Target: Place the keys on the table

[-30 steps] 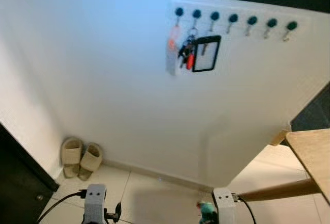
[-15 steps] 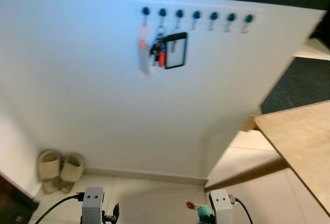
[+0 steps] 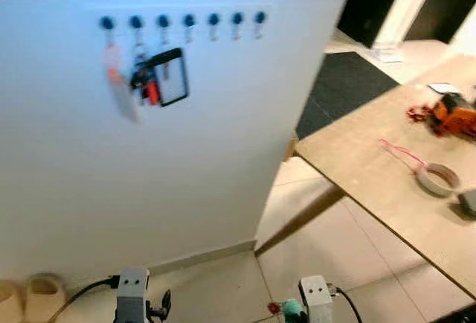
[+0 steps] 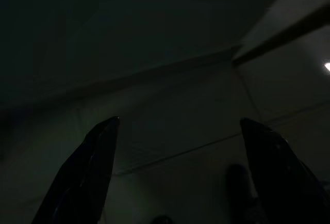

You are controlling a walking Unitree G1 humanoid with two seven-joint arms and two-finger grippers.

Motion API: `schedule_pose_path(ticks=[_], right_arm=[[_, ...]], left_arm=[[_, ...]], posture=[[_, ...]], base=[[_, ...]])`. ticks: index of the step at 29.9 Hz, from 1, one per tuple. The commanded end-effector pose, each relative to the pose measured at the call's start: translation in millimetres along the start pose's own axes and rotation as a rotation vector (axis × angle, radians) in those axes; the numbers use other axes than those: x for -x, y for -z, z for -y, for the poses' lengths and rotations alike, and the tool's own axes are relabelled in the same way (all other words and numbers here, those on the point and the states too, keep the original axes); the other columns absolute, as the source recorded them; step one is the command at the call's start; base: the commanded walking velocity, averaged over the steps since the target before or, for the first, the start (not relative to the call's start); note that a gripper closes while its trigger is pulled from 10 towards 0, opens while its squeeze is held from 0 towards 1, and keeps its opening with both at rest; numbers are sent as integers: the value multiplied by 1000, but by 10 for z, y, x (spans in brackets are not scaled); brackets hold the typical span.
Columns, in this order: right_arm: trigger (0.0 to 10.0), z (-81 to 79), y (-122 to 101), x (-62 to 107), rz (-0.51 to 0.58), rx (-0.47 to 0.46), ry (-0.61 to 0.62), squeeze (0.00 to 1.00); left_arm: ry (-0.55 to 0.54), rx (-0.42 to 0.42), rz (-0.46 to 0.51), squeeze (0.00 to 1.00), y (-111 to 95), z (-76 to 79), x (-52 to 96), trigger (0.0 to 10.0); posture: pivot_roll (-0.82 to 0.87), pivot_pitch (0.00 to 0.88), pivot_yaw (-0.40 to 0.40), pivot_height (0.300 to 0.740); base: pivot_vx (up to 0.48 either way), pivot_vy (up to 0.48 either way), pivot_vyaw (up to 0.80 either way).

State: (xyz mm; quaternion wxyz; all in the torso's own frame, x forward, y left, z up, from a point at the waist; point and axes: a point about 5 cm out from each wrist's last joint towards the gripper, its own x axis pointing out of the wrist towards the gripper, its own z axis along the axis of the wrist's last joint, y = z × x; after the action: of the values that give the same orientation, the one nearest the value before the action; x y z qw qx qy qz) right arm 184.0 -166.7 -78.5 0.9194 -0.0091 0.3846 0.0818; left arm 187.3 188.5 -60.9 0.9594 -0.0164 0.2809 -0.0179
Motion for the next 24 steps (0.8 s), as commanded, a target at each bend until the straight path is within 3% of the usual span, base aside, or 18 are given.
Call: schedule_pose_path(ticks=[1,24], right_arm=[[10000,8,34,13,-9,11,2,0],[10000,1,28,12,-8,50,-9,0]], left_arm=[[4,7,-21,0,72,20,33,10000],[-4,20,-10,0,61,31,26,10000]], posture=[[58,66,-43,740],[55,64,-48,740]], base=[[0,0,-800],[0,0,-800]])
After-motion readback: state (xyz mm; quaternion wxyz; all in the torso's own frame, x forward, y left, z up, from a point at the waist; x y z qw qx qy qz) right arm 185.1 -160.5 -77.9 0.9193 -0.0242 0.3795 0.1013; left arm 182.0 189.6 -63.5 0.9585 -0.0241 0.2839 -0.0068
